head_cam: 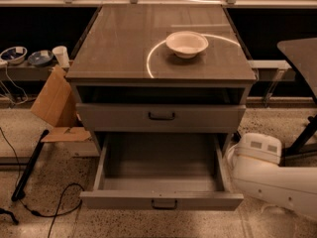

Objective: Pick sponge from middle drawer and place on counter

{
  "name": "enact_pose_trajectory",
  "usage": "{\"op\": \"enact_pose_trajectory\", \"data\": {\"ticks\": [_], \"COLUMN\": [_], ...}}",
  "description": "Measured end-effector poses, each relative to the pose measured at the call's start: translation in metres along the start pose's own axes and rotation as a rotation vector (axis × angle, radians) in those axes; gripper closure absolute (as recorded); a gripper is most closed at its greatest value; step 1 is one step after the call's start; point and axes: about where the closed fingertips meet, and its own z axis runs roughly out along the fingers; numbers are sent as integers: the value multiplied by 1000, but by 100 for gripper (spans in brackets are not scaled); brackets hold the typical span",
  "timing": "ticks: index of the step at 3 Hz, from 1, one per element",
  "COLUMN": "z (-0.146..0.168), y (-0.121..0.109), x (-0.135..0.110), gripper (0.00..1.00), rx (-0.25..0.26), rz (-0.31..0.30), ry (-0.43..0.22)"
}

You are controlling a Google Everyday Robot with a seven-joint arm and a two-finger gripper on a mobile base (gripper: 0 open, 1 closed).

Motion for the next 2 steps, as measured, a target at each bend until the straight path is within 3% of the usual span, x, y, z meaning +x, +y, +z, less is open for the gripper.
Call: {"op": "enact_pose_trajectory", "data": {"ticks": [1,2], "z": [2,0], "y": [2,-10], "x": [-7,-33], "gripper": [100,100], "rx": [76,228], "rz": [29,-27], "ry": [-109,-217]}}
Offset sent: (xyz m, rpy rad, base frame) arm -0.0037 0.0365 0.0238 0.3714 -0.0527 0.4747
